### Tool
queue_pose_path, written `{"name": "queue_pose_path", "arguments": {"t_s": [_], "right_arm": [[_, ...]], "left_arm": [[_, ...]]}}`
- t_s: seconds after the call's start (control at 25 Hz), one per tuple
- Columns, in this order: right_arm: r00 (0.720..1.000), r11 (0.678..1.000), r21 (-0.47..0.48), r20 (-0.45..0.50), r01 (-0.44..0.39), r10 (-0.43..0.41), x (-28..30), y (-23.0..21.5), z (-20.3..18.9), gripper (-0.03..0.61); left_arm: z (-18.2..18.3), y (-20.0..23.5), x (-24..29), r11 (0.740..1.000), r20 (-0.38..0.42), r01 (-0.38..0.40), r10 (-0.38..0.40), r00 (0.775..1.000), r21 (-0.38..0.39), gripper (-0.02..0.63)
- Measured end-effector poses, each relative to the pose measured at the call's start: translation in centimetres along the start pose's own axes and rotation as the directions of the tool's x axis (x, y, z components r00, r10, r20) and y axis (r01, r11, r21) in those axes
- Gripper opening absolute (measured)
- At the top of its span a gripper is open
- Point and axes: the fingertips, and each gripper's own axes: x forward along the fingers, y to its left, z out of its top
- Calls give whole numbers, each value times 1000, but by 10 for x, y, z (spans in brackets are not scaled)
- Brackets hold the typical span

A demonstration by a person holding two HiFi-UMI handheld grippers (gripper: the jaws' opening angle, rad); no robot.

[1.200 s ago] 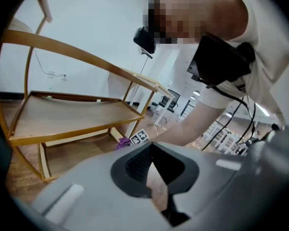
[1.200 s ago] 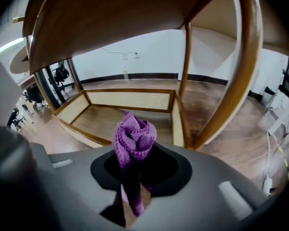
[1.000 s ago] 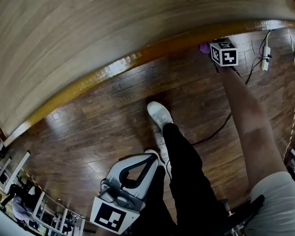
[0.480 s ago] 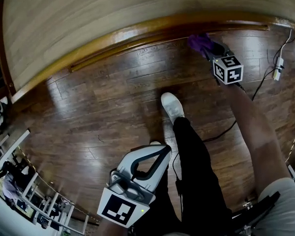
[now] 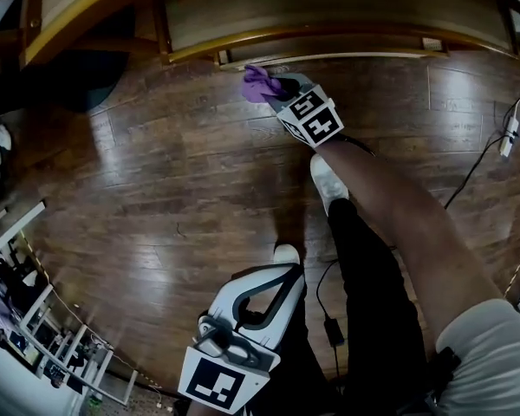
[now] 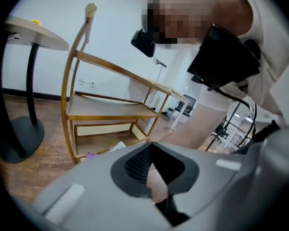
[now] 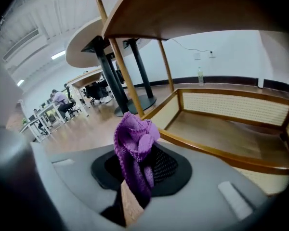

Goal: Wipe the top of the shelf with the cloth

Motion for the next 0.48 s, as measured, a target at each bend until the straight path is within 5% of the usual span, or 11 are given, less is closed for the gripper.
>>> {"name": "queue_pose_path", "arguments": {"t_s": [0.24, 0.48], "right_arm": [[999, 997, -78, -40, 4, -7, 53, 1, -8, 91], [991, 992, -63, -71, 107, -112, 22, -57, -37, 91]], "left_arm": [[-22, 22, -1, 1000, 46, -16, 15, 999, 16, 20], [-26, 20, 21, 999, 48, 37, -38, 998, 36, 20]]}}
